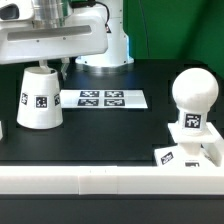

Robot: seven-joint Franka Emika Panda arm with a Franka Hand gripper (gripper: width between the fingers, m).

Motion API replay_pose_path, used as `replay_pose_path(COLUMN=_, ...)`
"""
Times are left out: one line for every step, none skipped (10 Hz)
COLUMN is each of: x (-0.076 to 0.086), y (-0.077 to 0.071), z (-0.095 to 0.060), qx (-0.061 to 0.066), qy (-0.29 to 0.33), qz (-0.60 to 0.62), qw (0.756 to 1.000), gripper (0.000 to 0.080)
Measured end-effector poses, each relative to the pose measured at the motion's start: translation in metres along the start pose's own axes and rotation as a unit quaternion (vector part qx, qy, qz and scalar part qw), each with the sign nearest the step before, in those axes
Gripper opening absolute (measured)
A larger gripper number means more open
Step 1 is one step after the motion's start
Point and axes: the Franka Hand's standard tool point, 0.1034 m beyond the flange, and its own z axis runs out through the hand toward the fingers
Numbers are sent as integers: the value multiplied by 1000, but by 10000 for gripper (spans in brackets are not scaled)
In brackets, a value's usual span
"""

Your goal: Assemble lamp

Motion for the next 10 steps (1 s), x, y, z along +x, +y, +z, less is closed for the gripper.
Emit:
replay_pose_path(x=0, y=0, z=0, qx=0, qy=0, qz=0, qw=1000, gripper=46)
replay_pose_path(x=0, y=0, z=0, qx=0, qy=0, qz=0, qw=1000, gripper=46)
replay_pose_path(x=1, y=-5, z=-1, qx=3, qy=-3, qz=9, qw=1000, gripper=46)
replay_pose_path(x=5, y=-21, z=-4, qx=11, qy=-8, qz=19, qw=1000, gripper=46)
replay_pose_path(x=12, y=-42, z=-10, qx=21, qy=-15, qz=34, qw=999, gripper=46)
replay_pose_path(x=20, y=-62, z=-18, qx=29, qy=-23, qz=41, qw=998, gripper=46)
replay_pose_path(x=32, y=-81, z=-32, qx=42, qy=-35, qz=58, qw=997, gripper=46)
replay_pose_path(x=48, y=-94, z=-51, qx=57, qy=-40, qz=63, qw=996, gripper=46)
replay_pose_path(x=63, y=-99, z=-68, qx=73, qy=-40, qz=71, qw=994, gripper=46)
replay_pose_path(x=75, y=-103, z=-83, qx=80, qy=-45, qz=80, qw=993, gripper=46)
